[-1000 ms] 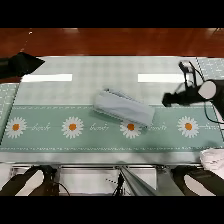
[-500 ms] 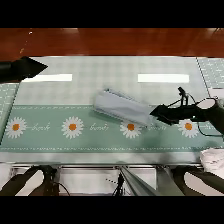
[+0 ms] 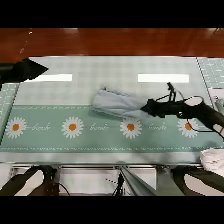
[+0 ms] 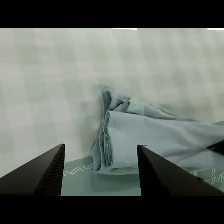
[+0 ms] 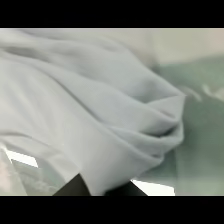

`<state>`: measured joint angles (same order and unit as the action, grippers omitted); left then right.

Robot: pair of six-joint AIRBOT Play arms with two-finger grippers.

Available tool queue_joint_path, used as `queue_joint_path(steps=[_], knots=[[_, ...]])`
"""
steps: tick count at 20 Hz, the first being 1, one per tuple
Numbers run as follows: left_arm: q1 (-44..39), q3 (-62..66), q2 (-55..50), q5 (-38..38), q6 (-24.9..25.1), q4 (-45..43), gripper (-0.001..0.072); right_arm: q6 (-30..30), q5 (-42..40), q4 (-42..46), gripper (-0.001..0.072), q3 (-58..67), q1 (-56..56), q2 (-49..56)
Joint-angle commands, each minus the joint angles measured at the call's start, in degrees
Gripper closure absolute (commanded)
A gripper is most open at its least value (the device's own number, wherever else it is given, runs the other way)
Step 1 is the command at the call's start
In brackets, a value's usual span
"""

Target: Fold the shirts.

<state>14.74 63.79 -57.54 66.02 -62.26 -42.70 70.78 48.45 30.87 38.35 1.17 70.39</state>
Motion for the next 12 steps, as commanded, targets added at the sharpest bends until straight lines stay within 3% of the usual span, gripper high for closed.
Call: queue_joint_path(steps=[1, 3, 6, 9, 12], knots=[[-0.02, -0.04, -1.9, 0.02, 0.02, -1.55, 0.0181, 0.9, 7.61, 5.09, 0.0685, 6.67, -8.39, -11.21], [-0.02, -0.04, -3.69, -0.72, 0.0, -1.53, 0.0181, 7.93, 11.13, 12.81, 0.0685, 12.59, -16.44, -19.3], [-0.07, -0.04, -7.28, -3.63, 0.0, -1.51, 0.0182, 16.81, 20.15, 31.76, 0.0685, 19.67, -29.88, -25.27], [-0.13, -0.04, -11.72, -3.96, -0.02, -1.49, 0.0182, 14.51, 36.17, 41.35, 0.0686, 20.98, -44.74, -26.03], [-0.2, -0.04, -16.24, -3.89, -0.24, -1.44, 0.0182, 13.33, 45.2, 44.06, 0.0685, 20.98, -56.13, -27.12]])
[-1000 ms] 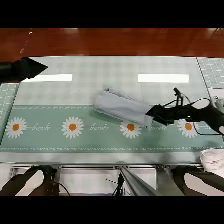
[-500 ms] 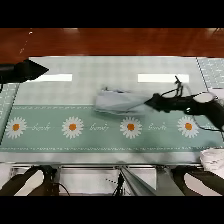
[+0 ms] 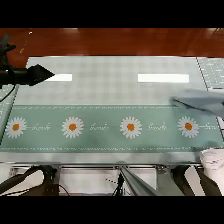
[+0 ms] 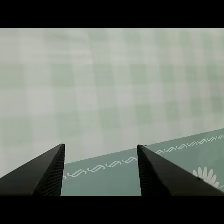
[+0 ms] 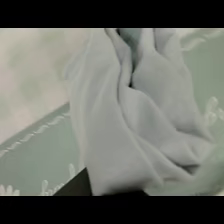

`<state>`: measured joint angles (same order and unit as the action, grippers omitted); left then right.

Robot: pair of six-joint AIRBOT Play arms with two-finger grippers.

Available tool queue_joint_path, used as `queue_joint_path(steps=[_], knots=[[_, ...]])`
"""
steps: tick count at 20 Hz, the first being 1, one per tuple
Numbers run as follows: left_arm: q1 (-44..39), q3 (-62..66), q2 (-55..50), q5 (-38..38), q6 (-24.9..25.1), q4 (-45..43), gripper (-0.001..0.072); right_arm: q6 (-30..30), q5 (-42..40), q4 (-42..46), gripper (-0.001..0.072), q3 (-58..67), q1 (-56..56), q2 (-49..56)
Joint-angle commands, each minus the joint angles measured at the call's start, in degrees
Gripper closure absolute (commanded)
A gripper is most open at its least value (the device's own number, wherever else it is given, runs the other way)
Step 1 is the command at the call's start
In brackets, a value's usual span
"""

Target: Fold the shirts.

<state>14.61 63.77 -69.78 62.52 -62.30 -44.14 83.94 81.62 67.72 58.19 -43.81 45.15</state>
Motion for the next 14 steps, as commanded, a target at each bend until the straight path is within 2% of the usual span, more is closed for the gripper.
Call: queue_joint_path(steps=[1, 2, 3, 5, 7, 9, 11, 13, 14], knots=[[-0.13, -0.02, -5.64, -0.35, -0.2, -0.02, 0.0183, 0.83, 13.94, 8.09, 0.0685, 1.14, -13.84, -2.64], [-0.2, -0.02, -7.23, -0.42, -0.17, -0.02, 0.0186, 1.49, 16.13, 10.99, 0.0685, 1.14, -16.33, -3.39], [-0.24, -0.02, -9.11, -0.55, -0.15, -0.07, 0.0255, 1.55, 18.34, 15.08, 0.0685, 1.14, -18.25, -4.0], [-0.24, -0.02, -12.83, -0.79, -0.2, -0.02, 0.0313, 2.8, 21.66, 21.97, 0.0684, 1.14, -21.18, -5.2], [-0.24, -0.02, -16.65, -1.51, -0.26, 0.44, 0.0313, 2.89, 22.12, 25.99, 0.0684, 1.14, -21.9, -6.67], [-0.22, 0.0, -19.96, -4.52, -1.57, 0.48, 0.0313, 2.95, 23.45, 33.94, 0.0684, 1.62, -21.9, -6.8], [-0.24, 0.02, -22.56, -10.67, -4.74, 0.66, 0.0313, 3.02, 24.74, 37.92, 0.0684, 2.47, -21.9, -7.13], [-0.22, 0.02, -23.96, -17.53, -8.46, 1.31, 0.0313, 0.46, 24.72, 41.72, 0.0683, 2.99, -21.9, -8.52], [-0.22, 0.02, -24.15, -20.04, -8.48, 1.73, 0.0313, -0.37, 24.72, 46.51, 0.0684, 3.04, -21.9, -9.6]])
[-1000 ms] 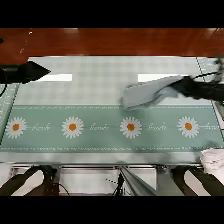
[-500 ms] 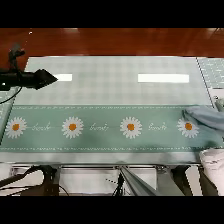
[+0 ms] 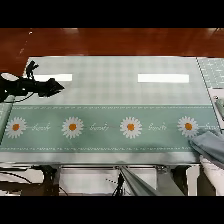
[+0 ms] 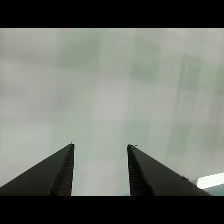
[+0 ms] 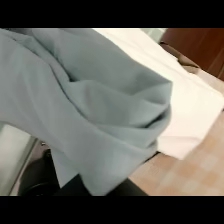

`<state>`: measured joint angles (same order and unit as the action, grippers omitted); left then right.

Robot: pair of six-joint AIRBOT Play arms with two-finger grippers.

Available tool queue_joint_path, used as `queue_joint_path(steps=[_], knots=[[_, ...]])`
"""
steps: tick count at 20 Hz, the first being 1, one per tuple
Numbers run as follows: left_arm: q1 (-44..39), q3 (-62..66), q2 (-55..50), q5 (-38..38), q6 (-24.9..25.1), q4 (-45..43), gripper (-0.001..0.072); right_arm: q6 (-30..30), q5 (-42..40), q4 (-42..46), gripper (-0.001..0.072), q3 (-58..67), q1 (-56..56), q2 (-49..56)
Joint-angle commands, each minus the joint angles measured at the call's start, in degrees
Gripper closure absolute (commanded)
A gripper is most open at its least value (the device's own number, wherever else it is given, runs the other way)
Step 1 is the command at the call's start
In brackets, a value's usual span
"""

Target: Fold the shirts.

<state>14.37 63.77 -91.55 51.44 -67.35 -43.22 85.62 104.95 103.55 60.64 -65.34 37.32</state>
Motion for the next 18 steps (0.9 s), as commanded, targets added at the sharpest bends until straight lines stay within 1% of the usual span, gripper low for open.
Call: queue_joint_path(steps=[1, 2, 4, 6, 7, 8, 9, 10, 12, 13, 14, 15, 16, 17, 18], knots=[[0.02, 0.02, -2.38, -11.52, -3.21, 0.79, 0.0313, -2.03, 1.27, 15.02, 0.0684, 0.59, -0.37, -2.51], [0.11, 0.2, -2.36, -13.4, -2.89, 0.74, 0.0313, -2.03, 1.05, 18.45, 0.0684, 0.59, -0.37, -2.93], [0.72, 0.61, -2.36, -15.52, -2.38, 0.79, 0.0313, -2.25, 0.74, 20.9, 0.0684, 0.52, -0.37, -2.91], [1.57, 1.2, -2.36, -16.31, -2.62, 1.86, 0.0313, -6.36, 1.25, 20.92, 0.0683, -0.15, -0.37, -2.91], [2.05, 1.49, -2.36, -16.31, -2.6, 3.78, 0.0313, -7.26, 1.38, 21.03, 0.0671, -0.81, -0.37, -2.91], [2.54, 1.99, -2.36, -16.13, -2.58, 5.33, 0.0312, -7.3, 1.36, 21.27, 0.051, -1.36, -0.37, -2.91], [2.95, 2.67, -2.34, -15.76, -2.58, 5.73, 0.0312, -7.28, 1.01, 21.62, 0.0333, -1.55, -0.37, -2.91], [3.34, 3.5, -2.36, -15.04, -2.58, 5.73, 0.0312, -7.28, -0.61, 21.59, 0.0274, -1.55, -0.37, -2.91], [4.09, 5.44, -2.32, -12.09, -2.51, 5.73, 0.0312, -7.28, -4.02, 22.4, 0.0274, -1.55, -0.37, -2.91], [4.55, 6.84, -2.23, -9.38, -2.34, 5.73, 0.0312, -7.23, -6.99, 22.45, 0.0274, -1.55, -0.37, -2.91], [4.79, 8.26, -1.99, -6.8, -1.84, 5.73, 0.0312, -6.84, -10.95, 20.37, 0.0274, -1.55, -0.37, -2.91], [4.92, 10.05, -1.49, -3.82, -0.61, 5.77, 0.0312, -6.82, -15.32, 15.06, 0.0275, -1.55, -0.37, -2.91], [4.94, 12.0, -0.68, -1.16, 0.31, 5.79, 0.0312, -7.26, -19.71, 7.32, 0.028, -1.55, -0.37, -2.91], [4.9, 13.79, 0.48, 0.76, 1.38, 6.01, 0.0312, -11.56, -24.33, -3.65, 0.0351, -1.55, -0.33, -2.91], [4.74, 15.63, 2.14, 2.49, 4.57, 7.67, 0.0312, -20.26, -25.73, -15.43, 0.0381, -1.55, 0.5, -2.8]])
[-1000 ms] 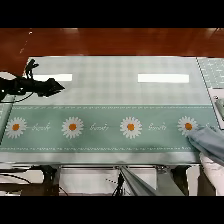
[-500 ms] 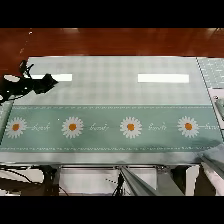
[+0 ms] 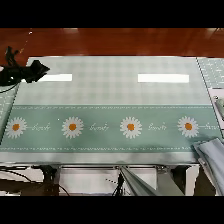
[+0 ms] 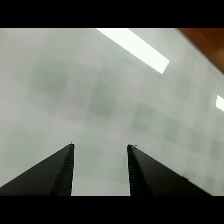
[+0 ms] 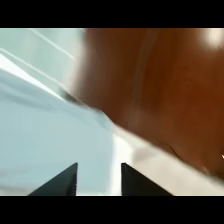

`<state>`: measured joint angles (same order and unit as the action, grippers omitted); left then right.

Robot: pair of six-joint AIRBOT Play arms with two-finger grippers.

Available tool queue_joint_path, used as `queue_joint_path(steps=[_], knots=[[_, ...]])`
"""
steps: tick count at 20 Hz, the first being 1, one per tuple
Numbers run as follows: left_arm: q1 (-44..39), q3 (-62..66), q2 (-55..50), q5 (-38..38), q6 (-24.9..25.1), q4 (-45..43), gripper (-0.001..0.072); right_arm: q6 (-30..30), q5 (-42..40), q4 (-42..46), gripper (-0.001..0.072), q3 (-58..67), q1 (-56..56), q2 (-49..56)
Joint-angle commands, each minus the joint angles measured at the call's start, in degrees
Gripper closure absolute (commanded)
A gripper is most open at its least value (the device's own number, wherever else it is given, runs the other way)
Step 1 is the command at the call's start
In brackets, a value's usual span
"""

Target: Fold the shirts.

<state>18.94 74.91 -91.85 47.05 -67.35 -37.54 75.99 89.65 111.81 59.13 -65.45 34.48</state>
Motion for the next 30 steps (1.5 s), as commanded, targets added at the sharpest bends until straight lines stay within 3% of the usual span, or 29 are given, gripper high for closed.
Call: queue_joint_path(steps=[1, 2, 3, 4, 5, 6, 7, 8, 9, 10, 13, 16, 18, 21, 30], knots=[[-0.22, 6.23, 4.46, 9.64, 13.25, 4.31, 0.0312, -17.7, -9.99, -35.34, 0.0381, -0.04, 3.15, 0.74], [-1.27, 8.02, 6.88, 13.68, 23.17, 5.49, 0.0312, -18.97, -9.68, -43.01, 0.0381, -0.04, 6.93, 1.73], [-3.04, 9.42, 10.01, 16.57, 28.83, 4.72, 0.0312, -18.97, -9.99, -48.26, 0.0381, -0.04, 12.2, 2.67], [-5.2, 10.08, 13.42, 16.55, 28.48, 2.19, 0.0312, -18.69, -10.93, -50.34, 0.0381, -0.04, 17.64, 3.32], [-7.41, 10.12, 16.55, 16.52, 26.97, -1.86, 0.0312, -17.25, -12.72, -50.34, 0.0381, -0.04, 23.98, 3.96], [-10.23, 10.12, 19.5, 16.59, 22.23, -9.51, 0.0312, -14.97, -14.47, -49.59, 0.0381, -0.04, 29.94, 4.59], [-13.09, 10.1, 21.55, 16.79, 14.8, -18.36, 0.0311, -12.15, -16.11, -48.02, 0.0381, -0.04, 36.26, 5.38], [-16.26, 10.12, 22.93, 18.18, 5.29, -28.06, 0.0248, -9.55, -17.68, -45.27, 0.0368, -0.04, 42.49, 6.38], [-18.99, 10.12, 23.41, 20.87, -1.77, -34.34, -0.0013, -7.3, -19.37, -41.62, 0.0299, -0.04, 47.93, 7.45], [-21.7, 10.1, 23.39, 24.61, -5.25, -37.79, -0.0013, -5.31, -21.18, -37.05, 0.0233, -0.04, 52.81, 8.61], [-28.28, 8.28, 23.17, 28.59, -12.22, -39.3, -0.0013, 1.66, -24.52, -25.55, 0.0227, -0.04, 62.77, 13.07], [-34.25, 5.4, 23.15, 29.81, -18.78, -49.59, -0.0013, 6.51, -21.64, -24.39, 0.0227, -0.04, 64.57, 18.49], [-37.44, 3.72, 22.73, 32.89, -21.97, -55.82, -0.0013, 8.22, -19.17, -24.72, 0.0228, -0.04, 64.57, 20.85], [-38.62, 3.41, 22.56, 31.89, -27.21, -55.84, -0.0013, 8.17, -18.64, -24.83, 0.023, -0.04, 64.57, 21.35], [-38.6, 3.43, 22.51, 30.97, -27.5, -55.47, -0.0013, 8.17, -18.73, -24.44, 0.023, -0.04, 64.57, 21.35]])
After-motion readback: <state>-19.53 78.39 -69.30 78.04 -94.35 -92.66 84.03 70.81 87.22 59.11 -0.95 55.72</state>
